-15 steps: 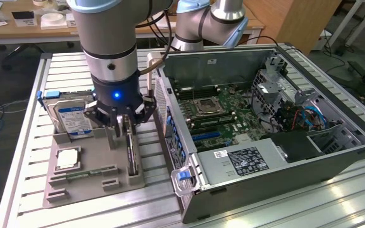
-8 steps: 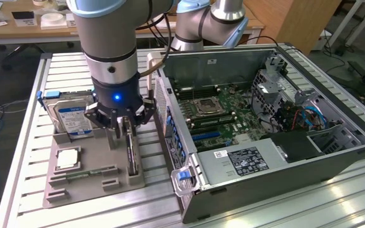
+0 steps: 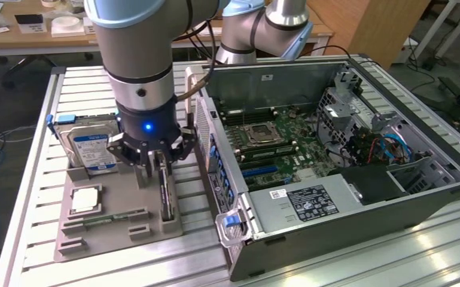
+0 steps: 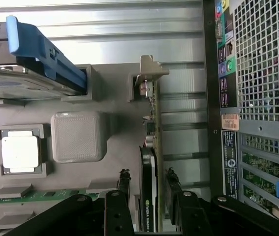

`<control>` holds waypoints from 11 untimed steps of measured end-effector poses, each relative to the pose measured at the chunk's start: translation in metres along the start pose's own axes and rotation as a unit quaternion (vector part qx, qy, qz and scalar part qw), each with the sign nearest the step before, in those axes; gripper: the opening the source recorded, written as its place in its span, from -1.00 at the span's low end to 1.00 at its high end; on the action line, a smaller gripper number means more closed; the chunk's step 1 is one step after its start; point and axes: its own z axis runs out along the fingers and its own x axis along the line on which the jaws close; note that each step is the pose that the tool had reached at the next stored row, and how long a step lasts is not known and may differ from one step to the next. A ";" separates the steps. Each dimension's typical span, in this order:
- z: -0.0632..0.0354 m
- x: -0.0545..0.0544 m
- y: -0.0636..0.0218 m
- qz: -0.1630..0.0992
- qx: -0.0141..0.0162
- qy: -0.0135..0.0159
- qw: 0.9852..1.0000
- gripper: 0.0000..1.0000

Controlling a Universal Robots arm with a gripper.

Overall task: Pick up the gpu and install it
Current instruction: 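Pick up the gpu and move the gpu toward the slot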

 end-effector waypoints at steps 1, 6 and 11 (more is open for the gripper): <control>0.0008 0.000 -0.0002 0.000 0.000 0.000 1.000 -0.17; 0.0027 0.000 -0.0020 0.000 0.000 0.000 1.000 -0.17; 0.0035 -0.001 -0.0033 0.000 0.000 0.000 1.000 -0.17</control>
